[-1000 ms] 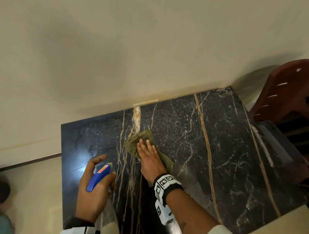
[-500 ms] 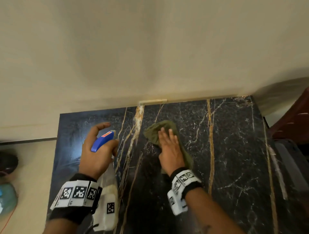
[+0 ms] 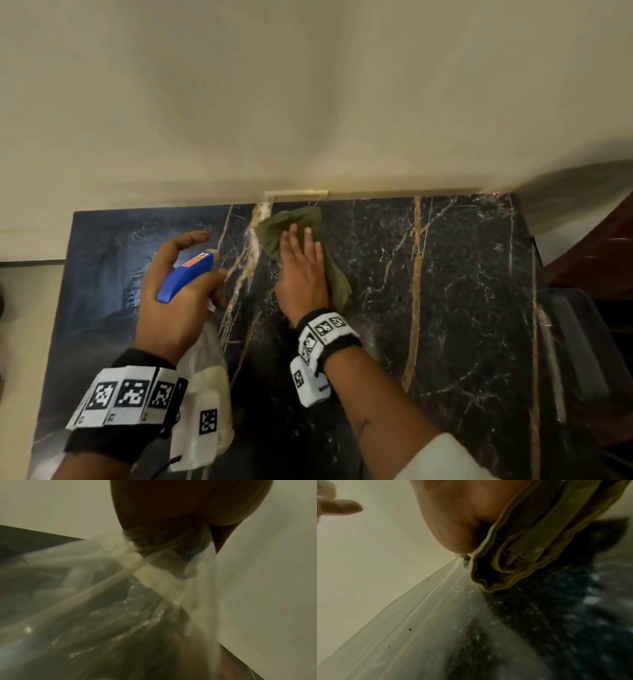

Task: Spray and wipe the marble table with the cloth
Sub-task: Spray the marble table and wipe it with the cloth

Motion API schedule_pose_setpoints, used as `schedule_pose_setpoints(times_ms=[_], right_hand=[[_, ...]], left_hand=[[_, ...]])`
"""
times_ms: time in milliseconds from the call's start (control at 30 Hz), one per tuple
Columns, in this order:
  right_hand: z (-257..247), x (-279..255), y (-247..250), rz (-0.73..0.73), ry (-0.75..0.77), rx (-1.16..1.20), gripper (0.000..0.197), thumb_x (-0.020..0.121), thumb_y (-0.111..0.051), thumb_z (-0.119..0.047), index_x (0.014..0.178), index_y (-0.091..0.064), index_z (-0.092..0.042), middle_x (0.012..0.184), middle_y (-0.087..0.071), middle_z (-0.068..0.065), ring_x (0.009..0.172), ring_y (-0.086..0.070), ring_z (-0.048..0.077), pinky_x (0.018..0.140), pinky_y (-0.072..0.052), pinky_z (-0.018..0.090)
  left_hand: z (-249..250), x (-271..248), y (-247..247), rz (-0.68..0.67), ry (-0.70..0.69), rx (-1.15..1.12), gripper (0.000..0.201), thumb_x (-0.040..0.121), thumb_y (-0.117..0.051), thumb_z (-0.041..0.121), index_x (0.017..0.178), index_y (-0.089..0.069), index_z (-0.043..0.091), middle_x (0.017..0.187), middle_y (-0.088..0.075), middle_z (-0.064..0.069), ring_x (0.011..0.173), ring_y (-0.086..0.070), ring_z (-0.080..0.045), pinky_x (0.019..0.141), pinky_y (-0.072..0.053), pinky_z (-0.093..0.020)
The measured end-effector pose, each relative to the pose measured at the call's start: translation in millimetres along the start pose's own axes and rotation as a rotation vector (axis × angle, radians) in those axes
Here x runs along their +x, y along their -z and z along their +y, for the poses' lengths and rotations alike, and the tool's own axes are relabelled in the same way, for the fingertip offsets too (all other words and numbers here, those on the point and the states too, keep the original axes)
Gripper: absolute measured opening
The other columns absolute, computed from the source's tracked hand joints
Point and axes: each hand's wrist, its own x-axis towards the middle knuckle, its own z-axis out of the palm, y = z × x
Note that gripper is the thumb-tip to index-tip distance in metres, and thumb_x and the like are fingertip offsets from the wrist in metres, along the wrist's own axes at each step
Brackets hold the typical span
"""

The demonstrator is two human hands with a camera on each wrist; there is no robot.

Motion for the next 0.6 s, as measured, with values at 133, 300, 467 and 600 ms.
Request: schedule_pose_setpoints(times_ms=[133, 300, 467, 600], right_hand=[[24.4, 9.8, 8.8, -0.063, 0.147, -0.037, 0.082, 0.089, -0.052, -0.013, 0.158, -0.009, -0.014, 0.167, 0.0, 0.003, 0.153, 0.006, 0.026, 0.125, -0.003, 0.045], [104.0, 26.8, 47.5, 0.089, -0.163, -0.023, 0.079, 0.091, -0.052, -0.009, 0.158, -0.012, -0.014, 0.167, -0.003, 0.005, 0.153, 0.002, 0.032, 0.125, -0.005, 0.047], [115.3, 37.3, 56.1, 0.129, -0.303, 0.025, 0.072, 0.092, -0.048, -0.007, 0.157, -0.016, -0.009, 0.166, -0.008, 0.01, 0.153, 0.001, 0.033, 0.124, -0.005, 0.047], [62.6, 42.1, 37.1, 0.092, -0.215, 0.044, 0.072, 0.094, -0.049, -0.011, 0.157, -0.015, -0.008, 0.166, -0.005, 0.011, 0.153, 0.001, 0.032, 0.125, -0.003, 0.046]], left_hand=[[1.4, -0.8, -2.8, -0.012, 0.016, 0.02, 0.048, 0.09, -0.061, -0.011, 0.127, -0.062, 0.02, 0.071, -0.063, -0.023, 0.058, -0.06, -0.026, 0.042, -0.049, -0.026], [4.0, -2.6, 1.2, -0.026, 0.014, 0.02, 0.05, 0.09, -0.06, -0.012, 0.128, -0.061, 0.02, 0.072, -0.063, -0.022, 0.057, -0.06, -0.023, 0.043, -0.05, -0.024], [5.0, -6.5, 13.0, -0.012, -0.002, -0.002, 0.047, 0.091, -0.06, -0.012, 0.127, -0.061, 0.018, 0.059, -0.061, -0.01, 0.051, -0.06, -0.017, 0.043, -0.051, -0.026], [3.0, -9.5, 14.0, -0.027, -0.014, -0.002, 0.048, 0.091, -0.06, -0.013, 0.127, -0.061, 0.018, 0.059, -0.062, -0.009, 0.052, -0.059, -0.022, 0.043, -0.051, -0.028]])
